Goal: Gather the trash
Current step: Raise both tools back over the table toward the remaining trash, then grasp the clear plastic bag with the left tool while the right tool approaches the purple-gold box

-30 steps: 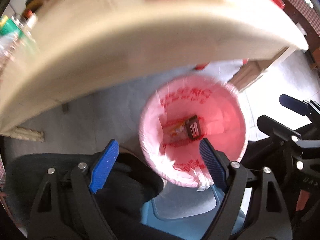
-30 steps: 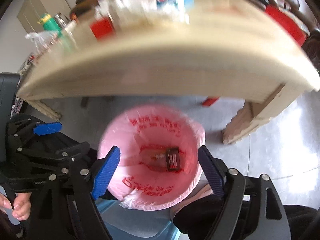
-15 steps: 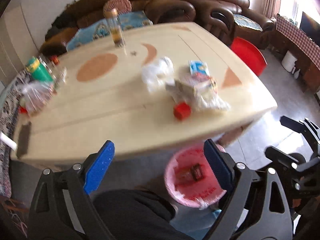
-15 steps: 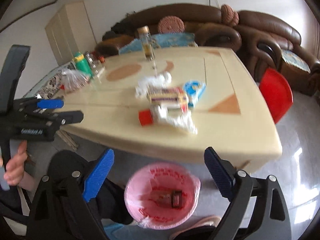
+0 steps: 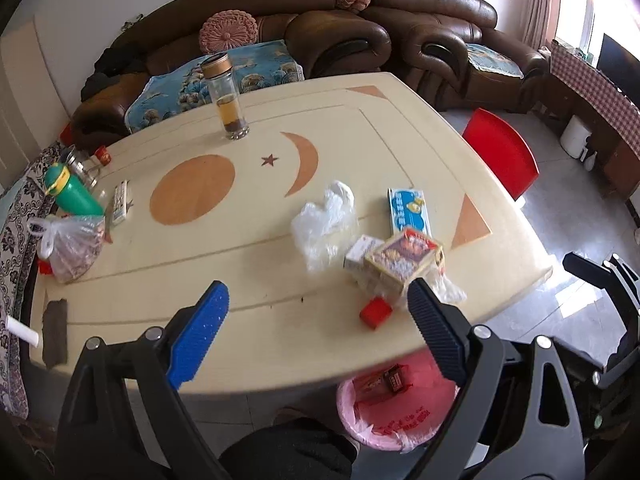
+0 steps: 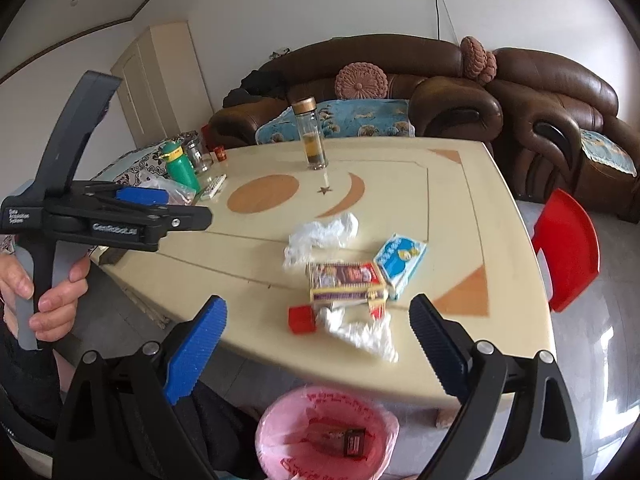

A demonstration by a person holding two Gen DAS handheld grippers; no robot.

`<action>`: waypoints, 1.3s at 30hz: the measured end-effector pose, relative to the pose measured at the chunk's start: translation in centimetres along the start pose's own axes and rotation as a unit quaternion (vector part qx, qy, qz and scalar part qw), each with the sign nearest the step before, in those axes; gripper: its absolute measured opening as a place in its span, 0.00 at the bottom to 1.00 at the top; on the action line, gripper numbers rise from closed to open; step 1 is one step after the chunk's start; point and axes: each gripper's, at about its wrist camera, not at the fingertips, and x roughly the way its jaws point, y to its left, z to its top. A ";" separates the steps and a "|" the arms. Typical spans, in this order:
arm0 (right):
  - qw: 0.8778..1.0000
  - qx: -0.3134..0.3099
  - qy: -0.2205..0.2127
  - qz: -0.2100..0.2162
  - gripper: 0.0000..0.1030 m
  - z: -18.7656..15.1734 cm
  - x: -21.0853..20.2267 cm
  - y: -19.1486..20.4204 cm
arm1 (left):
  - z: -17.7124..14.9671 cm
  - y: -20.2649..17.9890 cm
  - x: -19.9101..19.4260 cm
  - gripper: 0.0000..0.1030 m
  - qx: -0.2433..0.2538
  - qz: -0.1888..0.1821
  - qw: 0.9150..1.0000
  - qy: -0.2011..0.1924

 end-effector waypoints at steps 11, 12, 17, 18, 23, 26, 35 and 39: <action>1.000 -0.007 0.007 0.018 0.93 1.9 3.7 -1.0 | 3.9 -0.6 5.1 0.86 0.015 0.000 0.999 0.030; 1.000 -0.007 0.009 0.019 0.93 2.0 4.0 -1.1 | 4.1 -0.6 5.8 0.86 0.017 0.001 0.999 0.034; 1.000 -0.001 0.020 0.022 0.93 2.4 6.0 -2.1 | 5.4 -0.8 9.0 0.86 0.023 0.004 0.998 0.055; 0.999 0.002 0.022 0.023 0.93 2.4 6.4 -2.3 | 5.6 -0.7 9.6 0.86 0.023 0.003 0.998 0.059; 0.999 0.016 0.037 0.035 0.93 2.3 8.5 -3.4 | 6.5 -0.6 12.8 0.86 0.020 0.000 0.997 0.078; 0.998 0.019 0.049 0.039 0.93 2.1 10.0 -3.8 | 6.5 -0.6 14.5 0.86 0.022 0.002 0.996 0.089; 0.993 0.035 0.090 0.060 0.93 1.3 15.0 -5.2 | 6.4 -0.8 19.0 0.86 0.028 0.000 0.992 0.123; 0.992 0.031 0.107 0.064 0.93 1.0 16.9 -5.3 | 6.1 -0.6 20.6 0.86 0.029 -0.002 0.990 0.136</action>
